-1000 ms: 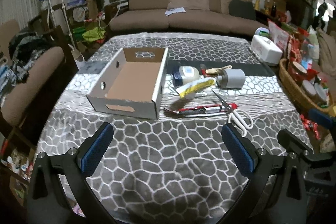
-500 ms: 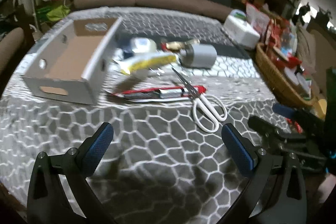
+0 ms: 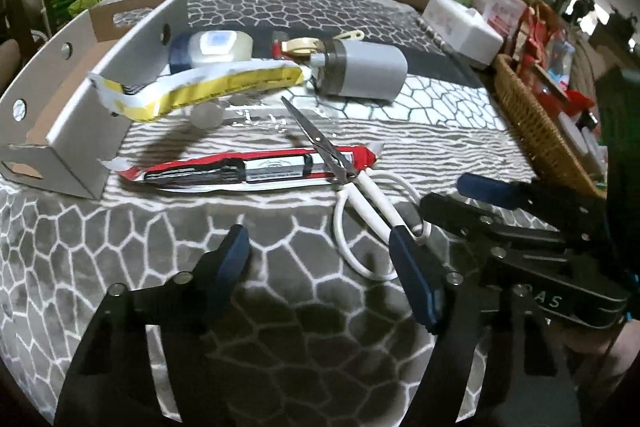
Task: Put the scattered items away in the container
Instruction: 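Close the right gripper on the scissors handles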
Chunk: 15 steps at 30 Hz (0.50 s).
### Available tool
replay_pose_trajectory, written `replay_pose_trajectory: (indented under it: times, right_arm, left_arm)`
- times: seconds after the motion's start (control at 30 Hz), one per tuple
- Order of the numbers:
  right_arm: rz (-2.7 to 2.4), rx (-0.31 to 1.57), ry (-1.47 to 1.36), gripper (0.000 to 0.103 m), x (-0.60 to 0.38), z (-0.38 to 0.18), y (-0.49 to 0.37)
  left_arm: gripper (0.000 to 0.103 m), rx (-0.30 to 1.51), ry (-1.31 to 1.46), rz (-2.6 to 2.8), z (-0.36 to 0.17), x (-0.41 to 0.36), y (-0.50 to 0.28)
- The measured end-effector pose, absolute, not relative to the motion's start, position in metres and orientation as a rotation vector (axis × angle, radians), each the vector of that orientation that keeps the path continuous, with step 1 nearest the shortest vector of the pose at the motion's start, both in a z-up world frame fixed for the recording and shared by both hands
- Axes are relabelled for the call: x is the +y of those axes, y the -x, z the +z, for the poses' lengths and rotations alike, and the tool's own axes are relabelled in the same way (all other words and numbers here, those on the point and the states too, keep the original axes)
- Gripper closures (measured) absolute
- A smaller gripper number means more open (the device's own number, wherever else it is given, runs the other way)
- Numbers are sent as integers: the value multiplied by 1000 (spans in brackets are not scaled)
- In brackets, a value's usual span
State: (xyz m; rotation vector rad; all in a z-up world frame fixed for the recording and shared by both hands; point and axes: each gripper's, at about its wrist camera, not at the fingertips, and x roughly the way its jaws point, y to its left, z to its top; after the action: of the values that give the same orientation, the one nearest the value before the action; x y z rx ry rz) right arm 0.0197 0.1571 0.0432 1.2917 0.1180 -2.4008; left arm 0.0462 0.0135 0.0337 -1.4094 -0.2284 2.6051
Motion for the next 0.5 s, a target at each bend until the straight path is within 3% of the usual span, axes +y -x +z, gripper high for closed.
replay_pose_trajectory:
  times: [0.07, 0.1, 0.47, 0.5]
  right_arm:
    - [-2377, 144, -1301, 68, 153, 39, -12]
    - [-2364, 160, -1312, 73, 151, 36, -9]
    - [-2296, 156, -1355, 75, 149, 21, 6]
    - [-2295, 148, -1353, 81, 149, 21, 6]
  left_arm:
    - [51, -242, 1430, 2580, 30, 16, -43]
    - [52, -244, 1444, 2570, 28, 17, -41]
    - [58, -203, 1481, 2541, 15, 30, -32]
    - [60, -194, 1485, 2545, 15, 30, -32]
